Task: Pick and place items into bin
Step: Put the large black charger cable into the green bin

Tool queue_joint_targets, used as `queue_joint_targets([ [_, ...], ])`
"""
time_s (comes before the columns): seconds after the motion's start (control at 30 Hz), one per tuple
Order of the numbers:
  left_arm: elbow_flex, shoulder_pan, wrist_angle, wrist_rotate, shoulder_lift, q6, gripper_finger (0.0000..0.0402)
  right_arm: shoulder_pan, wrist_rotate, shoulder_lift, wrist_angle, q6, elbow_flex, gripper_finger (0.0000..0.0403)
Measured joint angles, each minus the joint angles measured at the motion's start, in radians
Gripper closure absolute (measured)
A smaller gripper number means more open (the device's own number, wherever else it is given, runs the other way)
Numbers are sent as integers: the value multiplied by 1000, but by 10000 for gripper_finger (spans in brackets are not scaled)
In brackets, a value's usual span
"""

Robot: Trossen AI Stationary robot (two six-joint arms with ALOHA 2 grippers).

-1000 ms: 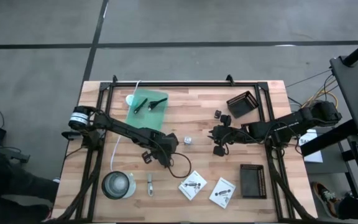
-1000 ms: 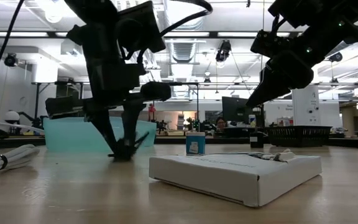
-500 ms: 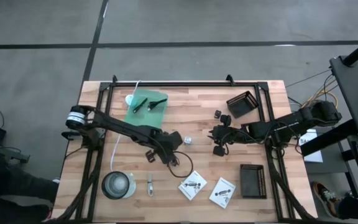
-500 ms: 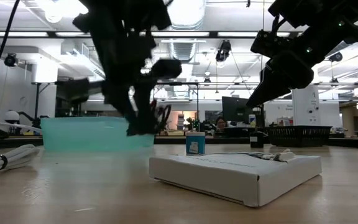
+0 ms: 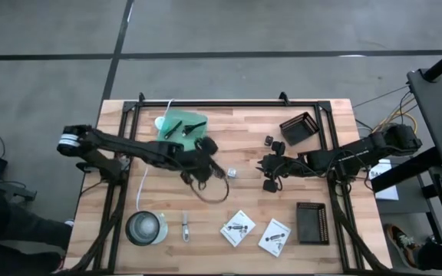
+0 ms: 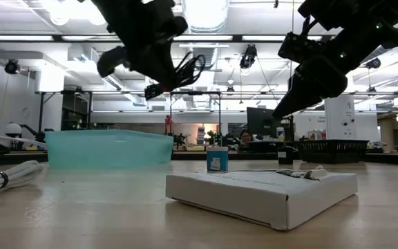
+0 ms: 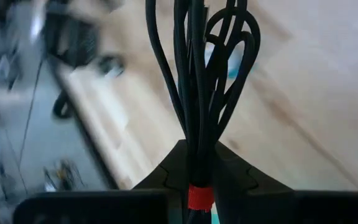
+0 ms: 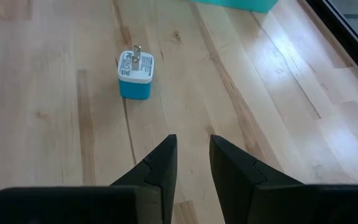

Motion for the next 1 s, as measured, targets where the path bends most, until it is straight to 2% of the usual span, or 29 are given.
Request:
queue_joint_targets([
  [0.13,3,88,-4,1,-21,-117,377,0,0,0,2,1,0,321],
  [0.3,0,229,-15,0,-12,-180,377,0,0,0,5,1,0,321],
  [0.5,1,363,-89,2,15,-313,377,0,0,0,4,1,0,321],
  [0.73,6,427,-105,3,47,-582,377,0,0,0,3,1,0,321],
  [0.87,6,434,-112,11,57,-667,377,0,0,0,3,1,0,321],
  [1.0,6,440,-113,66,56,-739,377,0,0,0,3,1,0,321],
])
